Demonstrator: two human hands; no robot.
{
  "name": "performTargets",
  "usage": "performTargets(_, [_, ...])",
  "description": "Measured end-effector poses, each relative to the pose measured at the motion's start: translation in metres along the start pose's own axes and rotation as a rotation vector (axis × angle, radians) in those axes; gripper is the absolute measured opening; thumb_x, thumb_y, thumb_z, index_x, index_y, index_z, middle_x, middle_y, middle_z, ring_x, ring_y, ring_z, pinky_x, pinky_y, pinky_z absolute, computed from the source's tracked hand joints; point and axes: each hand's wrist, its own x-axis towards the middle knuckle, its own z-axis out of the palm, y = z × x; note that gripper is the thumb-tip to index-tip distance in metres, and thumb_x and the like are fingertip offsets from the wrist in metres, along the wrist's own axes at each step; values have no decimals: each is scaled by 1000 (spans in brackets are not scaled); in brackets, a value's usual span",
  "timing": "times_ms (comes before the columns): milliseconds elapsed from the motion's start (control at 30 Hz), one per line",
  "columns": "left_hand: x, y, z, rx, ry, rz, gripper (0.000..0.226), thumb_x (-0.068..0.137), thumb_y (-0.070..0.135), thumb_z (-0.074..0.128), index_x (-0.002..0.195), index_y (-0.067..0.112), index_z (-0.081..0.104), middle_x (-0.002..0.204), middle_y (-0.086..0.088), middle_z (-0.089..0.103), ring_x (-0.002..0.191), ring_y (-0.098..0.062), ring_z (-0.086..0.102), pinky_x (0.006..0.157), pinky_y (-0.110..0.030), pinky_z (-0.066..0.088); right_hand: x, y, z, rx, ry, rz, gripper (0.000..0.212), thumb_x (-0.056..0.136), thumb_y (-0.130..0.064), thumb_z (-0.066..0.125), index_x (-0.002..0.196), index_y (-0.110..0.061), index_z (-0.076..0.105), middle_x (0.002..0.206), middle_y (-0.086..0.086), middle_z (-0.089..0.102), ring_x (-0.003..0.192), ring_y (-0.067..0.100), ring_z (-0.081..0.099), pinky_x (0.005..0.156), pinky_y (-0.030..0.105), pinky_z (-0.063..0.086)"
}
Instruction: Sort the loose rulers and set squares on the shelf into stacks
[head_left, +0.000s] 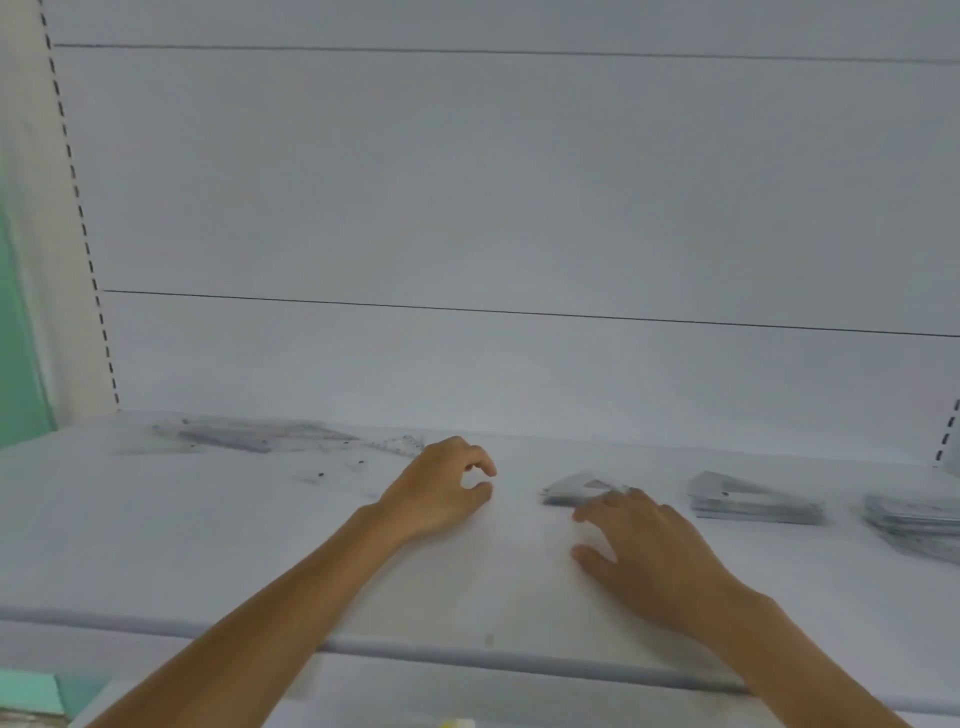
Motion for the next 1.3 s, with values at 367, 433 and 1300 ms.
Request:
performTargets(367, [-64,-186,-134,50,76,-213,14,87,20,59,99,22,66,107,2,60,99,-7,52,83,-18,36,126,-171,22,73,10,-161,42,95,-39,39,135,-25,38,136,-4,46,126,16,39,101,30,32])
performTargets(433, [-68,-221,-159,75,93,-240,16,85,18,60,100,19,66,106,0,61,96,-8,52,79,-16,34,149,-196,27,88,-6,-164,42,95,-39,40,135,-25,38,137,-3,45,127,16,39,102,30,32])
performTargets(1300, [-24,-324,-176,161,220,-15,20,93,20,48,109,20,59,105,2,58,103,-17,52,93,-35,39,276,-302,102,-160,157,-101,20,94,-16,34,109,-14,49,106,1,59,98,24,53,77,31,33])
